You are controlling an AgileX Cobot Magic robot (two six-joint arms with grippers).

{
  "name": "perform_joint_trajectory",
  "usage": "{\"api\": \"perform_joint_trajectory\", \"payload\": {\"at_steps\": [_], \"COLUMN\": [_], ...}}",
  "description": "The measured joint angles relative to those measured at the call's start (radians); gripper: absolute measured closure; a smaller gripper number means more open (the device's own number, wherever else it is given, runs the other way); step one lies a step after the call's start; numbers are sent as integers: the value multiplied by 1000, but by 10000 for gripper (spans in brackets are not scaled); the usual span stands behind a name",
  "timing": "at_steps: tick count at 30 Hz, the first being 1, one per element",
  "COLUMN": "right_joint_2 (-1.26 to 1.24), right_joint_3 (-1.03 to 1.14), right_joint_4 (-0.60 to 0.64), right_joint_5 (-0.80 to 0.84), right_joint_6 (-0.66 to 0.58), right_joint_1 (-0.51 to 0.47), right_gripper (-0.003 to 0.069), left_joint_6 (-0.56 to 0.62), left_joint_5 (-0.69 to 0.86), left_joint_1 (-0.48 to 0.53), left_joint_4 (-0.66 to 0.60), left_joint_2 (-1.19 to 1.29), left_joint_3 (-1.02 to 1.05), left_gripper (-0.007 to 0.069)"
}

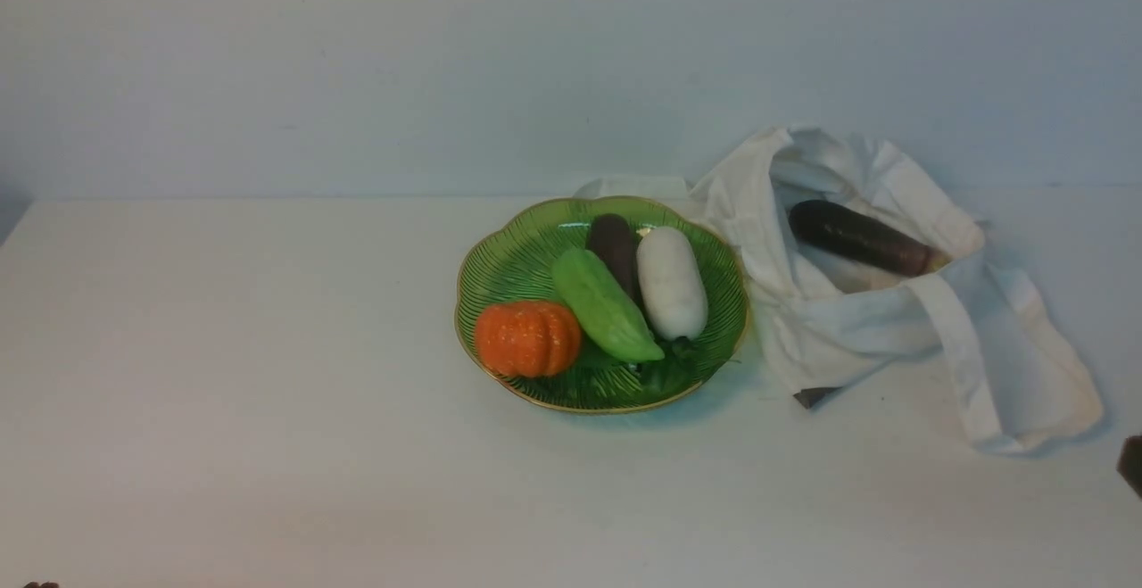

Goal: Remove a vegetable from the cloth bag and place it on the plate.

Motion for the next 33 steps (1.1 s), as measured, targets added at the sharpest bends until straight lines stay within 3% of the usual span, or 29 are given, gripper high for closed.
{"api": "perform_joint_trajectory", "payload": {"at_steps": [11, 33], "right_joint_2": [-264, -308], "right_joint_3": [208, 226], "right_joint_4": [-84, -90], "right_joint_5": [37, 62], "right_joint_6": [131, 149], "right_joint_1": [-187, -204], "right_gripper": [673, 673], "left_joint_6": [0, 0], "left_joint_5": [0, 0], "left_joint_1": [0, 0], "left_joint_4": [0, 0], "left_joint_2": [0, 0], "left_joint_3": [0, 0], "left_gripper": [629, 629]}}
